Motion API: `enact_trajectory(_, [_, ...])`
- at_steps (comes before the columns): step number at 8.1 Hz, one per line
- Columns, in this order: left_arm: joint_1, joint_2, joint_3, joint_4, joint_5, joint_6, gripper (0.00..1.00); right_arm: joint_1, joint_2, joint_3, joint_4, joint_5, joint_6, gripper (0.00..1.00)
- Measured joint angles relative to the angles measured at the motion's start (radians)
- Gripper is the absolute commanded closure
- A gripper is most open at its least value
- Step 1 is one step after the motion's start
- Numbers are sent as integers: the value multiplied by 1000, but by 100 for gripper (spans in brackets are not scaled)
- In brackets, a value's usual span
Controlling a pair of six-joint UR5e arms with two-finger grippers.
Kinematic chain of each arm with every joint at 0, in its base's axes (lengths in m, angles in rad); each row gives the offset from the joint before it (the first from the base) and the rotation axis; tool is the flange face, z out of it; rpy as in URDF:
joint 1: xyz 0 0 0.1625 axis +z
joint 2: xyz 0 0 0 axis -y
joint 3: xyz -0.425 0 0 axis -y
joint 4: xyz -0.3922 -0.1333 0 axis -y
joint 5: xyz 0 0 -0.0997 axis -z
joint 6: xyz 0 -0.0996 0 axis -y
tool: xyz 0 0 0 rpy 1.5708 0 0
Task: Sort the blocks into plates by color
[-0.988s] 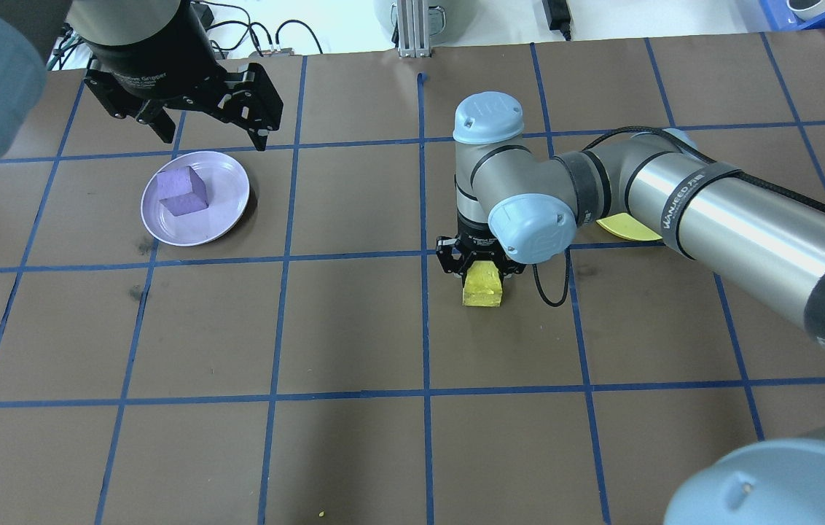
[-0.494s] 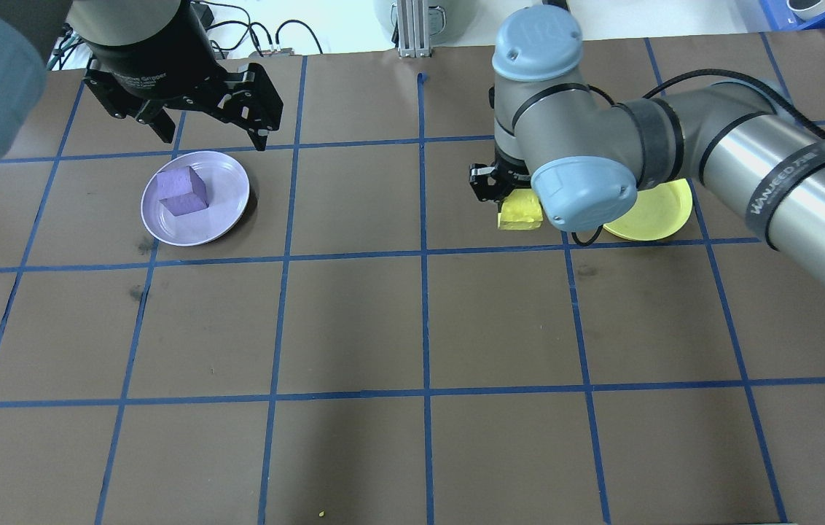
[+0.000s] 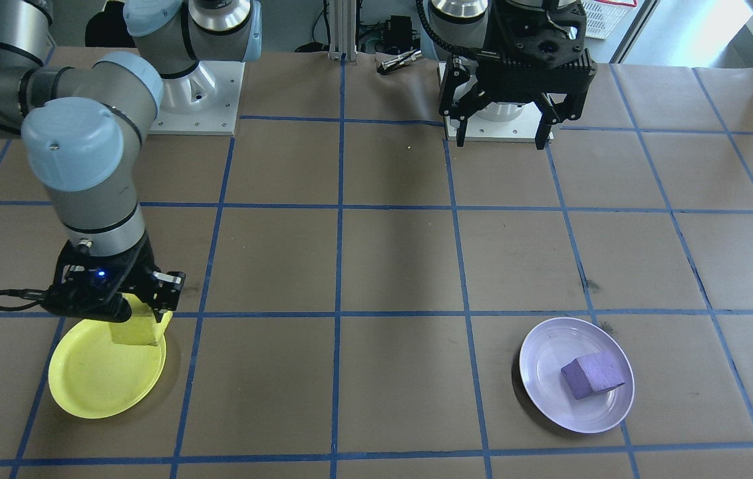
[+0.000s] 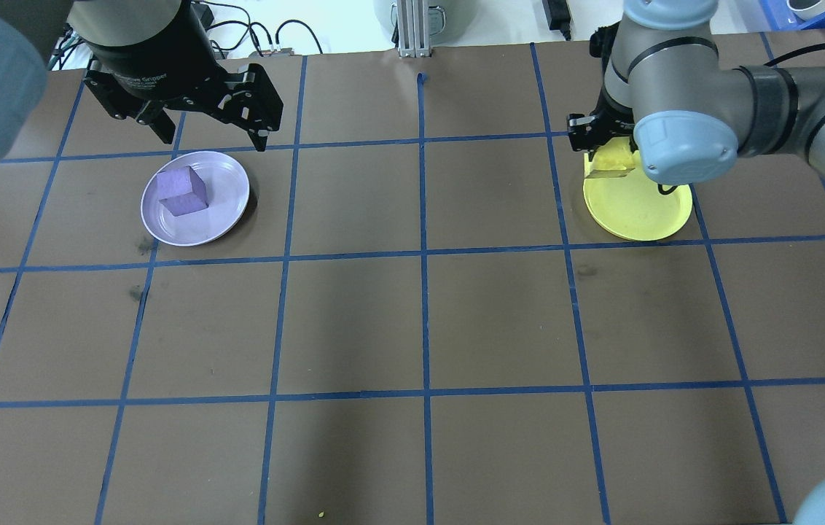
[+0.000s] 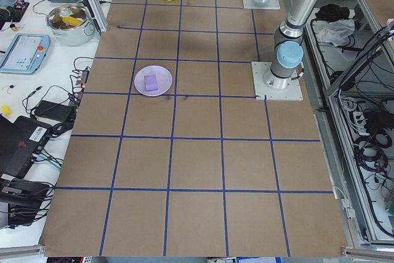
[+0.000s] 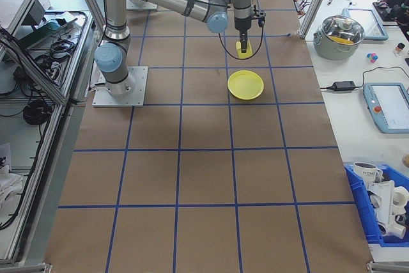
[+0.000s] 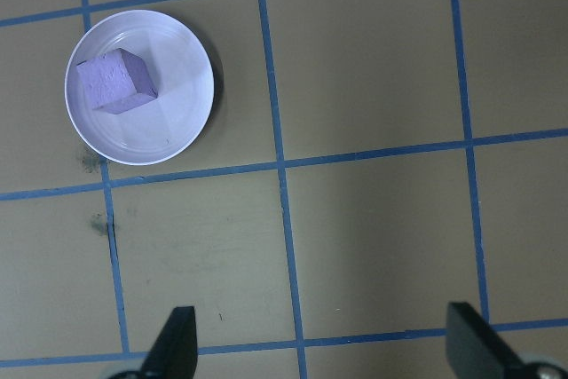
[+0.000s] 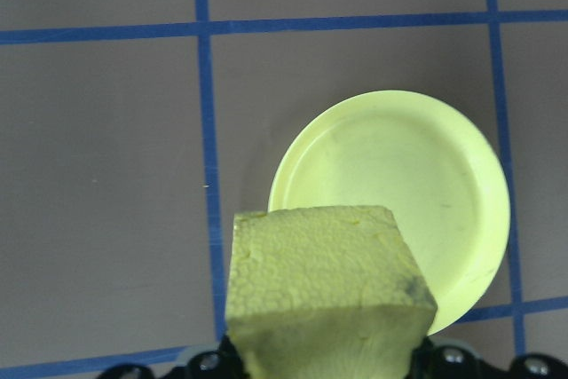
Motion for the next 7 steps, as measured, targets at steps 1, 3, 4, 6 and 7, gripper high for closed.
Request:
enact_trajectory(1, [0, 0, 0, 0, 0, 0, 0, -49, 19, -1, -18, 0, -79, 100])
enact_trajectory(3, [0, 0, 0, 0, 0, -1, 0, -92, 85, -2, -59, -10, -166, 100])
enact_trajectory(4, [0, 0, 0, 0, 0, -3, 0, -98, 121, -2, -68, -21, -186, 62])
enact_trajectory(6, [0, 0, 0, 0, 0, -4, 0, -102, 159, -1, -72, -31, -211, 1])
enact_trajectory(7, [0, 0, 0, 0, 0, -4, 0, -103, 163, -2, -73, -32, -224, 0])
